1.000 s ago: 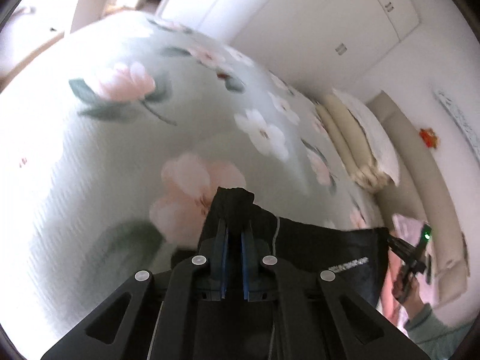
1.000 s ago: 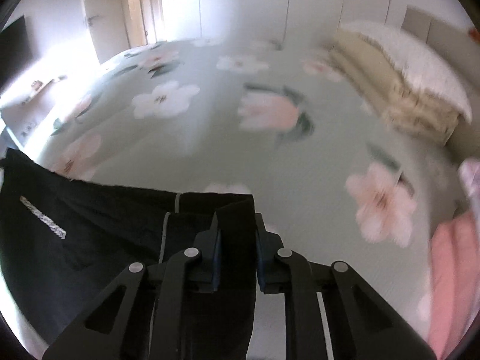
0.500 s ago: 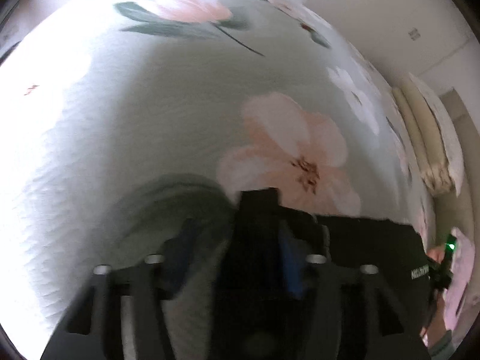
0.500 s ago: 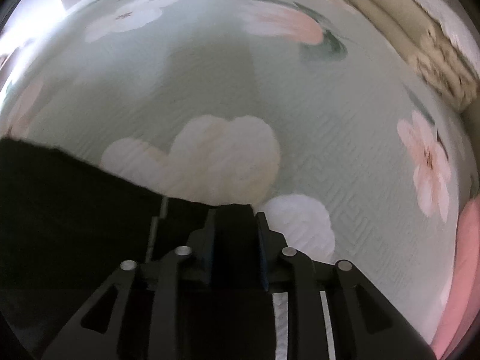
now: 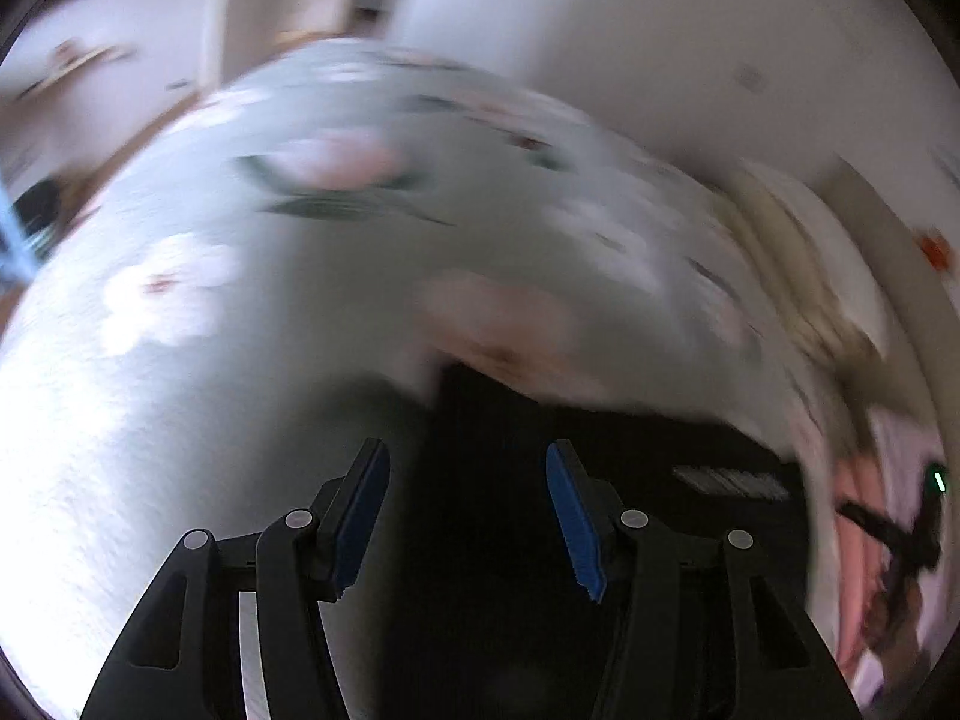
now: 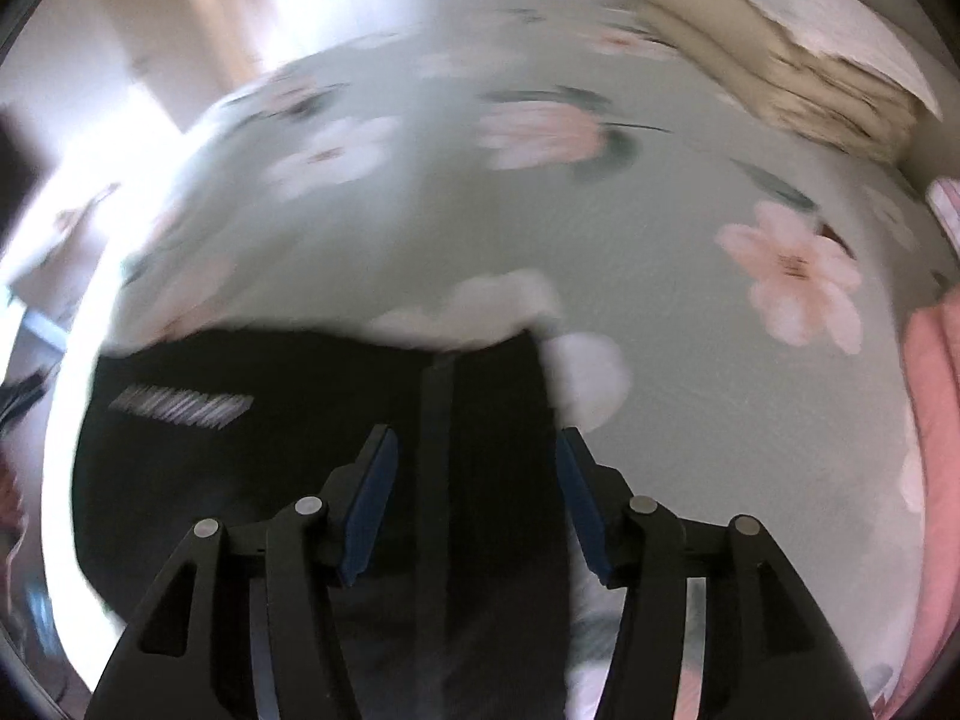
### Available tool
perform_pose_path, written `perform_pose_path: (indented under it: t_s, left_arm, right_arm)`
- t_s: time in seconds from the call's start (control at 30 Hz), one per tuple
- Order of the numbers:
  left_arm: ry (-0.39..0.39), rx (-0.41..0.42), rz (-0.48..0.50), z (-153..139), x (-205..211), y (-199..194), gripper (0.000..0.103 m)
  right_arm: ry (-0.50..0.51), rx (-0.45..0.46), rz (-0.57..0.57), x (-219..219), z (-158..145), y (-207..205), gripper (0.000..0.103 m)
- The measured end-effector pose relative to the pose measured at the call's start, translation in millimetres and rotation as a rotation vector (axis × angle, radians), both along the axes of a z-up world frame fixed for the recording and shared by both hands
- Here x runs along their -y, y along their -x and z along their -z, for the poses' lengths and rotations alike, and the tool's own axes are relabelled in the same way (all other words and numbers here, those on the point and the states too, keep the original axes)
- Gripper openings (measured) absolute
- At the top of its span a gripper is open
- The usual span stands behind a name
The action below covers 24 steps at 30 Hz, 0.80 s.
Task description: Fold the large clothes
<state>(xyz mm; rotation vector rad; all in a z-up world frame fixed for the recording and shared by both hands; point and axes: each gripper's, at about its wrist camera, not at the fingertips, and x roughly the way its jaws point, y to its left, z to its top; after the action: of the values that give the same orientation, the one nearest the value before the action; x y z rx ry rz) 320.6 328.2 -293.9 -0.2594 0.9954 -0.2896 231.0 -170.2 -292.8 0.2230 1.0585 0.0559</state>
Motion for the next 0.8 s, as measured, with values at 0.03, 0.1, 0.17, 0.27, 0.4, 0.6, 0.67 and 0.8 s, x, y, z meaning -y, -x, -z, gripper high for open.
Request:
perform_pose_path:
  t_s: [0.03,0.1,0.17,0.27,0.4,0.6,0.67,0.8]
  left_arm:
    - [0.017,-0.001,0.058,-3.1,24.4,15.6,0.056]
    - [0.011,-0.015,0.157,-2.1,72.2,42.7,0.056]
    - [0.029,-0.033,0.223,3.7,106.0,59.9,0.056]
    - [0.005,-0.062,0.321,23.0,157.5,84.2,0.055]
    - [-0.124,-0.087,0.323,69.3,186.7,90.7,0.055]
    - [-0.255,-0.058,0.279,98.8,211.0,89.0,0.058]
    - [-0.243,-0.056,0.268,96.7,210.6,89.1,0.058]
    - [-0.194,-0.051,0.290,85.0,202.8,92.8,0.058]
  right_arm:
    - [-0.032,0.008,-0.033,-17.8,-2.7,9.6,0.057]
    - [-0.058,0.004,-0.077,-44.3,0.5,18.8,0.057]
    - [-0.061,-0.009,-0.123,-71.3,9.4,24.1,0.055]
    - [-0.001,-0.014,-0.183,-104.5,28.0,22.3,0.050]
    - [0.046,-0.067,-0.215,-128.3,65.5,12.3,0.050]
    - [0.132,-0.082,-0.201,-147.7,103.3,6.5,0.050]
    - [0.116,-0.079,-0.193,-146.6,103.1,7.0,0.050]
    - [0.059,-0.070,-0.224,-136.9,93.4,10.7,0.050]
